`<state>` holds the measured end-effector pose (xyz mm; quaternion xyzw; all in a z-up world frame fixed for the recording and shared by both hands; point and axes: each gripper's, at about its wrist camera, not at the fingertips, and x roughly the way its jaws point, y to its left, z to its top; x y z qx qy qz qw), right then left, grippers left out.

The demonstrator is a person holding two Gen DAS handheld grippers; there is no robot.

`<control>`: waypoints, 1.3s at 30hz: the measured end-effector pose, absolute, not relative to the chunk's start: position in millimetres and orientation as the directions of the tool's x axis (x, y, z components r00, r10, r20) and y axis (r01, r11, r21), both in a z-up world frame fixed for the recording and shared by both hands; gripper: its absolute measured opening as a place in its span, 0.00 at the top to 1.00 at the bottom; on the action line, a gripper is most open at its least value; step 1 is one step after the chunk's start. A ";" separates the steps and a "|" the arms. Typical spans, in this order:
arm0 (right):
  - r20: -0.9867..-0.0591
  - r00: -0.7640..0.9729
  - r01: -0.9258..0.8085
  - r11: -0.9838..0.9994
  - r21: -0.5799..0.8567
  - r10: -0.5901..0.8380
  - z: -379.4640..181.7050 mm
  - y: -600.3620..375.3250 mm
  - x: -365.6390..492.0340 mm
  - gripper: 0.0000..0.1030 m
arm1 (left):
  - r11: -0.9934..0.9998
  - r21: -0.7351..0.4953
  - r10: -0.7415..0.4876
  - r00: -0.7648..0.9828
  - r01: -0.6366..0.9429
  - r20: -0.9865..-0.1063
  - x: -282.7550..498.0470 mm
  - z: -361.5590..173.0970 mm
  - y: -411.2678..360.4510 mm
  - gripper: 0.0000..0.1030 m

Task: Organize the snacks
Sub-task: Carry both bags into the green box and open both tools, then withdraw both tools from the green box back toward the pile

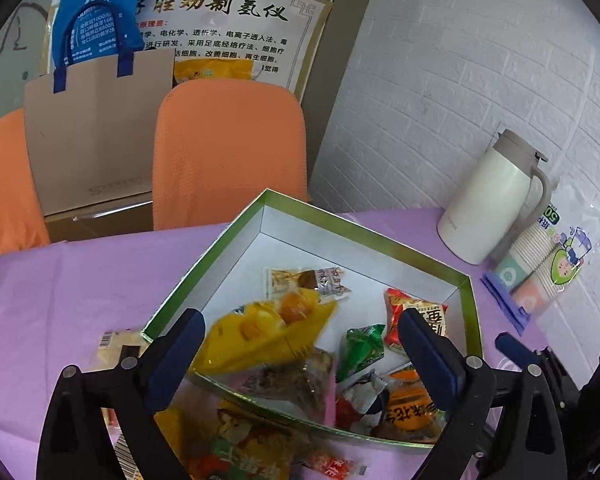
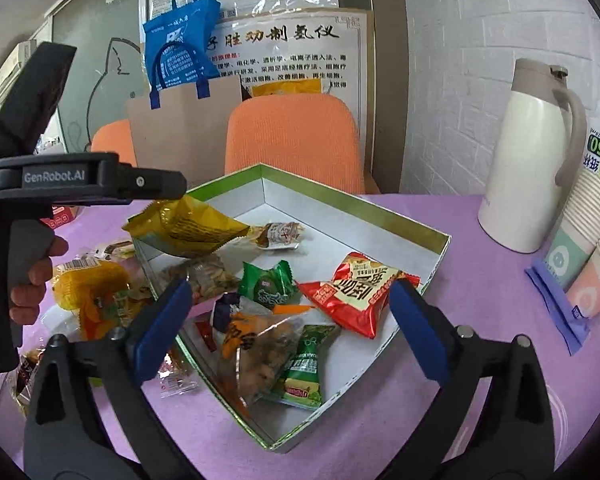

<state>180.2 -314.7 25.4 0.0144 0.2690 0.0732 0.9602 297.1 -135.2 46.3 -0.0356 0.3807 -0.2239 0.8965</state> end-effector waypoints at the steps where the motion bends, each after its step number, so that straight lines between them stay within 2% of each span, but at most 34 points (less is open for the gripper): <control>1: -0.511 0.846 -0.137 0.988 0.075 0.156 26.9 -315.6 177.1 0.04 | 0.900 -0.224 -0.421 0.615 0.373 -0.667 294.8 46.6 -132.9 0.04; 7: -0.503 0.849 -0.116 0.986 0.123 0.163 46.5 -317.4 163.2 0.04 | 0.896 -0.237 -0.436 0.636 0.377 -0.637 270.7 69.4 -112.6 0.04; 17: -0.373 0.907 -0.150 0.978 0.143 0.194 112.8 -293.8 95.6 0.01 | 0.915 -0.204 -0.395 0.672 0.347 -0.626 193.7 114.4 -62.5 0.04; 23: -0.334 0.911 -0.188 0.965 0.182 0.241 114.3 -284.4 59.1 0.01 | 0.918 -0.225 -0.393 0.672 0.327 -0.627 140.4 110.2 -17.5 0.04; 25: -0.369 0.894 -0.194 0.963 0.190 0.252 99.4 -282.1 56.6 0.01 | 0.916 -0.250 -0.400 0.662 0.314 -0.633 126.5 100.8 -2.1 0.04; 27: -0.443 0.855 -0.203 0.961 0.189 0.268 79.0 -279.4 60.9 0.01 | 0.909 -0.269 -0.415 0.648 0.318 -0.638 116.9 90.2 9.9 0.04; 30: -0.564 0.780 -0.182 0.961 0.210 0.271 46.1 -275.8 71.3 0.01 | 0.912 -0.254 -0.407 0.635 0.322 -0.657 105.7 73.9 20.7 0.04; 32: -0.609 0.731 -0.188 0.948 0.255 0.309 30.3 -272.0 80.4 0.01 | 0.918 -0.235 -0.392 0.638 0.319 -0.663 97.6 64.1 26.7 0.04; 36: -0.650 0.677 -0.247 0.939 0.241 0.345 14.8 -242.3 99.8 0.06 | 0.911 -0.248 -0.408 0.624 0.330 -0.666 80.8 44.7 36.4 0.04; 39: -0.671 0.613 -0.304 0.908 0.287 0.417 2.1 -213.1 119.9 0.15 | 0.907 -0.266 -0.418 0.624 0.326 -0.661 70.9 34.8 39.1 0.04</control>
